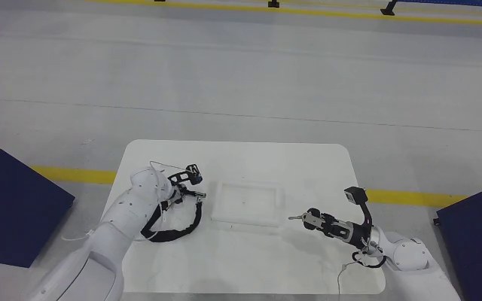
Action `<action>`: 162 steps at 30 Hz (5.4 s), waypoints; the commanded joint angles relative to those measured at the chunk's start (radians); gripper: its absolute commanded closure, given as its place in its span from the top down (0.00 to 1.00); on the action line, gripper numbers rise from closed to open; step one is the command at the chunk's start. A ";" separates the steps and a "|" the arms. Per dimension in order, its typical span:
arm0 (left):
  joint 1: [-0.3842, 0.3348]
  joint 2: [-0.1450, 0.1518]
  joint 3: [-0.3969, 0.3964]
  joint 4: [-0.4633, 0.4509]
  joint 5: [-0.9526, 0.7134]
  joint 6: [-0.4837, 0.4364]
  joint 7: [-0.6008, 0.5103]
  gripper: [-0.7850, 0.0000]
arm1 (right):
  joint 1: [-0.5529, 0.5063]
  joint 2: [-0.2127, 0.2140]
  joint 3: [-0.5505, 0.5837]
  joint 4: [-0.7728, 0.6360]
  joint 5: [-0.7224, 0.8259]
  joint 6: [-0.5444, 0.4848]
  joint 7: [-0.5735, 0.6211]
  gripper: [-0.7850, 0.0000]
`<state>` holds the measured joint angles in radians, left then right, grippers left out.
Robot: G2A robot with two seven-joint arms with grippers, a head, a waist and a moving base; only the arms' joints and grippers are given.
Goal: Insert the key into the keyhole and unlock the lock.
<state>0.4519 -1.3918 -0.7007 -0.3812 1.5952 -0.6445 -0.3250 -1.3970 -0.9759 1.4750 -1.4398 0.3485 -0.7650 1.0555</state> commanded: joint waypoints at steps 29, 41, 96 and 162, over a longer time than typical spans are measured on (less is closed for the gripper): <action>0.793 0.297 -0.384 -1.060 0.616 0.890 0.347 0.00 | 0.000 0.000 0.000 0.000 0.000 0.000 0.000 0.00; 1.040 0.324 -0.506 -1.321 0.316 0.751 0.671 0.00 | 0.000 0.000 0.000 0.000 0.000 0.000 0.000 0.00; 1.079 0.273 -0.328 -1.219 -0.215 0.290 1.396 0.00 | 0.000 0.000 0.000 0.000 0.000 0.000 0.000 0.00; 0.985 0.155 -0.103 -1.068 -0.619 -0.066 1.435 0.00 | 0.026 0.084 -0.345 -0.178 0.180 -0.187 -0.187 0.00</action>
<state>1.4367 -1.2356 -0.8043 -1.4468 0.9825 -0.7038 1.1163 -1.3712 -0.8926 1.1305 -1.6182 0.5264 -0.9542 0.8659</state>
